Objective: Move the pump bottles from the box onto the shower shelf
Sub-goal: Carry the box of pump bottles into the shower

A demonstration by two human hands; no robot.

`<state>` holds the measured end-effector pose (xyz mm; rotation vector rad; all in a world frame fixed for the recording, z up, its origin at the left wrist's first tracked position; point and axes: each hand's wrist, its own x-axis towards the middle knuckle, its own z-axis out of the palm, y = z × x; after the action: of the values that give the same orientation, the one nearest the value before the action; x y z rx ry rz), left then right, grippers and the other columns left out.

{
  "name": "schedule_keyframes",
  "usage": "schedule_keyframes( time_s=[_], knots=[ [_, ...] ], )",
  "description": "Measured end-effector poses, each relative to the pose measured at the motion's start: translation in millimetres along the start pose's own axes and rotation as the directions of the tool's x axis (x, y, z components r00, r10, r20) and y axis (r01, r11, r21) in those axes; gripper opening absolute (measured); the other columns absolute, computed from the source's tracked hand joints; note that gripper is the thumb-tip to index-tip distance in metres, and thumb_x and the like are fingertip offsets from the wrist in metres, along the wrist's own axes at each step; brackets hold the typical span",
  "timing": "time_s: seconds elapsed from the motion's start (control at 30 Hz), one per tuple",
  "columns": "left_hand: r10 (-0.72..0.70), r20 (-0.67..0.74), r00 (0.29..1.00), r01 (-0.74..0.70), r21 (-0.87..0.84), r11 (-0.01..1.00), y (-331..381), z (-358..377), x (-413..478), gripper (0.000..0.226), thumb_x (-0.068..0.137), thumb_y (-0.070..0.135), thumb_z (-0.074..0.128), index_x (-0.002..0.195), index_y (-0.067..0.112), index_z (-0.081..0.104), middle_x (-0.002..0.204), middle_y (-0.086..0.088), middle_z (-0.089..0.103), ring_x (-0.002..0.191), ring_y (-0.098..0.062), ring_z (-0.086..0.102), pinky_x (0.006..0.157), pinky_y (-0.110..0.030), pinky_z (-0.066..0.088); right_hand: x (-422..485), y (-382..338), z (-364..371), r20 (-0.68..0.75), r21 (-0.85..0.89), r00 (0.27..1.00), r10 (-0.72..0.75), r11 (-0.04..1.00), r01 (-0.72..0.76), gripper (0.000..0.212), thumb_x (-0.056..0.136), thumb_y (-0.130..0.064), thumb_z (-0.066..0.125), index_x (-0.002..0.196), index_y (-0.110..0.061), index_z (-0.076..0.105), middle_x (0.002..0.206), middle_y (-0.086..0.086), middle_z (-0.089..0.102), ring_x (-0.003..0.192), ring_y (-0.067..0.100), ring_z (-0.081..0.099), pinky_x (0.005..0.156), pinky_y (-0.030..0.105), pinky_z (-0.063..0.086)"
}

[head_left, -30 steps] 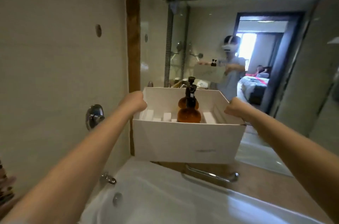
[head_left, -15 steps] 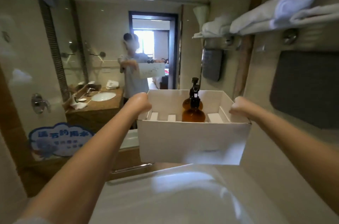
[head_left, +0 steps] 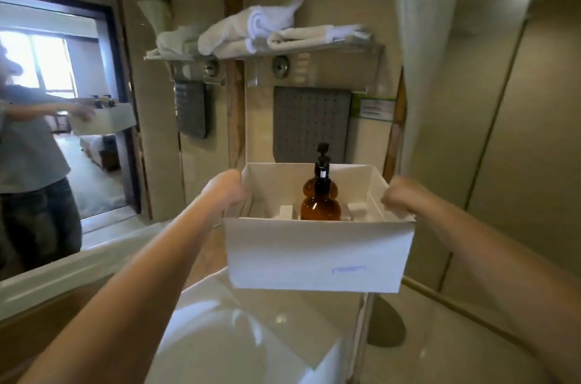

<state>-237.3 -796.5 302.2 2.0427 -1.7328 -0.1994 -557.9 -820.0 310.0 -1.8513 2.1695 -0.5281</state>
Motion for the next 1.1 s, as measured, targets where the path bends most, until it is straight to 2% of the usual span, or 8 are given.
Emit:
schedule_keyframes(
  time_s=[0.13, 0.3, 0.47, 0.57, 0.67, 0.77, 0.9, 1.1],
  knots=[
    [0.151, 0.087, 0.985, -0.153, 0.022, 0.988, 76, 37, 5, 0.033, 0.088, 0.019, 0.048, 0.11, -0.001, 0.061, 0.117, -0.018, 0.064, 0.11, -0.034, 0.058, 0.085, -0.035, 0.045, -18, 77, -33, -0.063, -0.054, 0.992, 0.11, 0.992, -0.114, 0.002, 0.076, -0.008, 0.057, 0.077, -0.007, 0.056, 0.06, 0.009, 0.053, 0.052, 0.021, 0.052, 0.04, 0.021, 0.033],
    [0.288, 0.14, 0.947, -0.285, -0.042, 0.958, 164, 78, 0, 0.03, 0.087, 0.019, 0.047, 0.106, 0.001, 0.062, 0.116, -0.019, 0.064, 0.108, -0.034, 0.06, 0.078, -0.033, 0.043, -44, 155, -70, -0.118, -0.022, 0.936, 0.331, 0.942, -0.336, 0.013, 0.081, -0.01, 0.057, 0.09, -0.003, 0.063, 0.069, 0.011, 0.058, 0.058, 0.023, 0.055, 0.045, 0.024, 0.037],
    [0.436, 0.183, 0.881, -0.429, -0.078, 0.9, 235, 109, -6, 0.023, 0.085, 0.015, 0.046, 0.1, 0.006, 0.061, 0.08, -0.007, 0.055, 0.077, -0.025, 0.053, 0.06, -0.032, 0.042, -71, 214, -100, -0.169, 0.095, 0.843, 0.511, 0.86, -0.502, 0.012, 0.085, -0.01, 0.057, 0.075, -0.004, 0.055, 0.073, 0.01, 0.059, 0.071, 0.027, 0.061, 0.059, 0.028, 0.047],
    [0.488, 0.221, 0.844, -0.478, -0.1, 0.873, 268, 122, -5, 0.028, 0.084, 0.014, 0.047, 0.107, 0.003, 0.059, 0.103, -0.016, 0.063, 0.091, -0.033, 0.06, 0.069, -0.035, 0.049, -84, 235, -112, -0.216, 0.121, 0.779, 0.589, 0.807, -0.577, 0.026, 0.085, -0.01, 0.056, 0.059, -0.006, 0.052, 0.058, 0.009, 0.055, 0.053, 0.021, 0.053, 0.048, 0.021, 0.038],
    [0.552, 0.218, 0.805, -0.537, -0.13, 0.834, 295, 136, -2, 0.032, 0.083, 0.011, 0.047, 0.112, 0.002, 0.058, 0.117, -0.021, 0.061, 0.107, -0.035, 0.058, 0.084, -0.036, 0.048, -91, 249, -120, -0.234, 0.108, 0.732, 0.64, 0.765, -0.635, 0.028, 0.085, -0.011, 0.056, 0.058, -0.006, 0.053, 0.055, 0.008, 0.054, 0.052, 0.021, 0.053, 0.047, 0.022, 0.037],
    [0.591, 0.247, 0.768, -0.58, -0.124, 0.805, 312, 149, 6, 0.028, 0.084, 0.01, 0.047, 0.109, 0.003, 0.057, 0.094, -0.013, 0.062, 0.09, -0.029, 0.058, 0.069, -0.031, 0.044, -91, 260, -121, -0.235, 0.088, 0.708, 0.666, 0.74, -0.667, 0.023, 0.083, -0.01, 0.054, 0.061, -0.005, 0.056, 0.053, 0.008, 0.053, 0.05, 0.021, 0.052, 0.049, 0.022, 0.037],
    [0.631, 0.259, 0.731, -0.63, -0.101, 0.77, 325, 160, 17, 0.009, 0.087, 0.011, 0.047, 0.094, 0.01, 0.052, 0.068, -0.001, 0.044, 0.063, -0.017, 0.046, 0.05, -0.025, 0.029, -80, 271, -116, -0.245, 0.114, 0.683, 0.688, 0.72, -0.684, 0.017, 0.082, -0.008, 0.054, 0.085, 0.001, 0.068, 0.066, 0.012, 0.061, 0.065, 0.027, 0.061, 0.062, 0.028, 0.046],
    [0.661, 0.297, 0.689, -0.658, -0.126, 0.743, 345, 179, 49, 0.007, 0.084, 0.007, 0.046, 0.09, 0.01, 0.049, 0.07, -0.003, 0.045, 0.073, -0.02, 0.048, 0.061, -0.028, 0.035, -52, 282, -108, -0.257, 0.077, 0.639, 0.725, 0.674, -0.735, 0.021, 0.079, -0.008, 0.055, 0.092, 0.002, 0.069, 0.082, 0.017, 0.07, 0.071, 0.028, 0.066, 0.061, 0.027, 0.045]
  ],
)
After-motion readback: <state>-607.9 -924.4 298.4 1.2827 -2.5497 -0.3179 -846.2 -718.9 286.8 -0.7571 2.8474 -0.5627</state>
